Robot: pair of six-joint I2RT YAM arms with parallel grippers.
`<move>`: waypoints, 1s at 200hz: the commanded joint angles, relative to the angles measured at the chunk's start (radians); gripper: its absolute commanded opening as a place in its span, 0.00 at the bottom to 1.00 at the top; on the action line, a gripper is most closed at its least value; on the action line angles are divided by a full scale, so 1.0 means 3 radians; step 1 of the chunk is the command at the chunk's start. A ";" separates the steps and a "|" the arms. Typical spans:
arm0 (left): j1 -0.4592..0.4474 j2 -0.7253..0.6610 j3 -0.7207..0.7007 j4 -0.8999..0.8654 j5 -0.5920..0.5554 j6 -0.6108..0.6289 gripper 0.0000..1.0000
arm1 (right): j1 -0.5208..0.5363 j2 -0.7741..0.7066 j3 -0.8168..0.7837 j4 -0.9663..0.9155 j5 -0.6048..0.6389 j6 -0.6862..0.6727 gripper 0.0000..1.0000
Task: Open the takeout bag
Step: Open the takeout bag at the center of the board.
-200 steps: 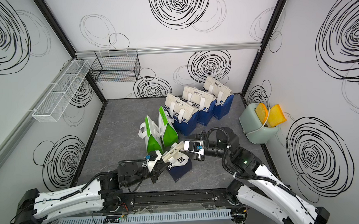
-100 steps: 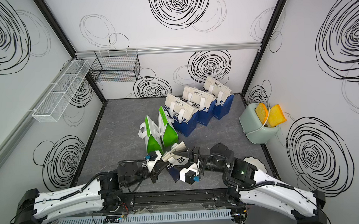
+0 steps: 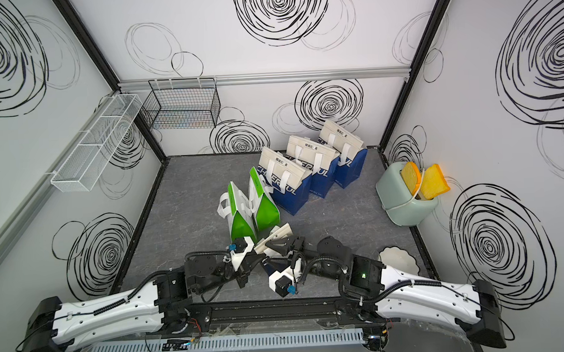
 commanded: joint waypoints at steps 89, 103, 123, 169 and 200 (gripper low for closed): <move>-0.0014 -0.0068 0.0199 0.0177 0.0134 -0.0035 0.05 | 0.0150 0.0266 -0.0157 0.0684 0.0405 -0.0246 0.51; -0.0016 -0.0063 0.0209 0.0178 0.0163 -0.0049 0.05 | 0.0156 0.0286 -0.0165 0.0707 0.0407 -0.0295 0.51; -0.0014 -0.0052 0.0214 0.0172 0.0174 -0.0047 0.05 | 0.0171 0.0360 -0.0160 0.0721 0.0515 -0.0377 0.52; -0.0013 -0.0063 0.0189 0.0190 0.0179 -0.0050 0.05 | 0.0194 0.0433 -0.0189 0.0812 0.0639 -0.0518 0.52; -0.0016 -0.0029 0.0199 0.0195 0.0198 -0.0047 0.05 | 0.0204 0.0494 -0.0186 0.0889 0.0741 -0.0583 0.51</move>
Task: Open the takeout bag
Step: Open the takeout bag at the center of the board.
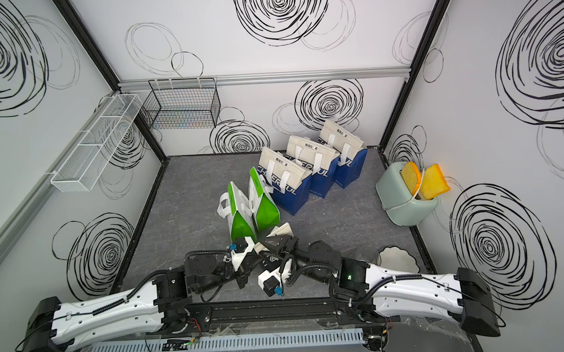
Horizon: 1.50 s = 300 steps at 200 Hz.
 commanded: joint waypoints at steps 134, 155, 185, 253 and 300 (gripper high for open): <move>-0.0016 -0.0031 0.0119 0.0287 0.0124 -0.0044 0.05 | 0.0070 0.0045 0.0127 0.0244 0.0386 0.0392 0.35; -0.0017 -0.0031 0.0106 0.0298 0.0130 -0.0050 0.05 | 0.0068 0.0008 0.0092 0.0220 0.0297 0.0425 0.33; -0.0017 -0.0023 0.0108 0.0304 0.0138 -0.0060 0.05 | 0.0071 0.0023 0.0119 0.0149 0.0308 0.0472 0.26; -0.0015 -0.0077 0.0086 0.0298 0.0122 -0.0073 0.05 | 0.0068 0.0044 0.0179 0.0013 0.0270 0.0553 0.02; -0.0017 -0.0071 0.0086 0.0283 0.0086 -0.0059 0.05 | 0.0068 0.0060 0.0358 -0.0168 0.0225 0.0842 0.00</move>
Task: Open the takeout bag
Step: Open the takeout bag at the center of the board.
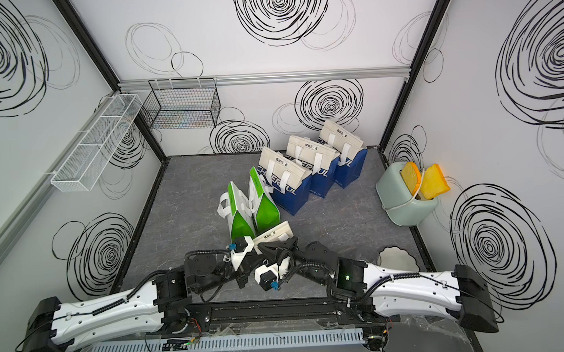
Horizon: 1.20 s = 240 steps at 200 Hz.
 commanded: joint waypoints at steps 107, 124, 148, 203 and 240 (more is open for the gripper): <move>-0.0020 -0.0049 0.0105 0.0227 0.0030 -0.0019 0.05 | -0.0137 -0.0130 0.0367 -0.0293 -0.0407 0.0838 0.00; -0.0020 -0.0041 0.0117 0.0212 0.0030 -0.0009 0.05 | -0.0192 -0.0126 0.0428 -0.0370 -0.0483 0.0941 0.00; -0.0019 -0.0041 0.0126 0.0208 0.0020 -0.0002 0.05 | -0.0307 -0.0140 0.0502 -0.0466 -0.0696 0.1151 0.00; -0.0020 -0.0036 0.0183 0.0061 0.0003 -0.0009 0.05 | -0.0482 -0.0132 0.0653 -0.0712 -0.1001 0.1422 0.00; -0.0020 -0.0062 0.0193 0.0042 -0.0011 -0.0001 0.05 | -0.0616 -0.0101 0.0774 -0.0839 -0.1191 0.1559 0.00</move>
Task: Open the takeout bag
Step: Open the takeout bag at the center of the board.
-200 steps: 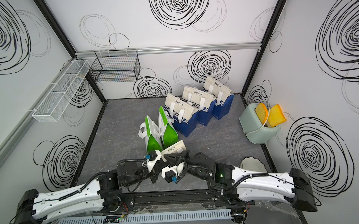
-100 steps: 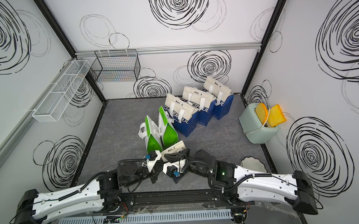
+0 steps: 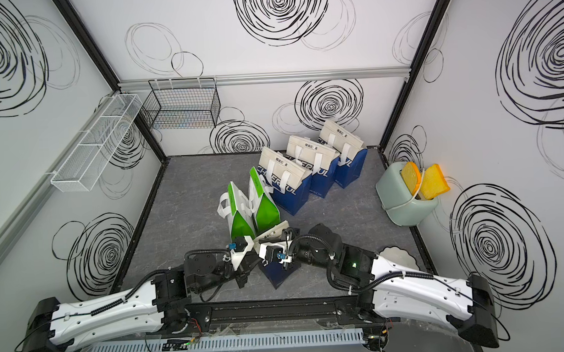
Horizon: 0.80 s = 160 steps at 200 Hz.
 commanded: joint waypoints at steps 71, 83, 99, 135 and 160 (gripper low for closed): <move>-0.0020 -0.0056 0.0315 -0.0181 -0.0126 0.0042 0.00 | -0.0334 0.0102 0.0611 -0.0553 -0.0406 0.0139 0.00; -0.0020 -0.0058 0.0324 -0.0196 -0.0124 0.0058 0.00 | -0.0370 0.0139 0.0663 -0.0631 -0.0453 0.0127 0.00; -0.0019 -0.0058 0.0353 -0.0259 -0.0144 0.0073 0.00 | -0.0401 0.0175 0.0718 -0.0719 -0.0514 0.0102 0.00; -0.0017 -0.0014 0.0389 -0.0339 -0.0132 0.0062 0.00 | -0.0475 0.0262 0.0881 -0.0879 -0.0530 0.0175 0.00; -0.0019 -0.0005 0.0376 -0.0339 -0.0131 0.0063 0.00 | -0.0489 0.0320 0.0965 -0.0924 -0.0586 0.0294 0.00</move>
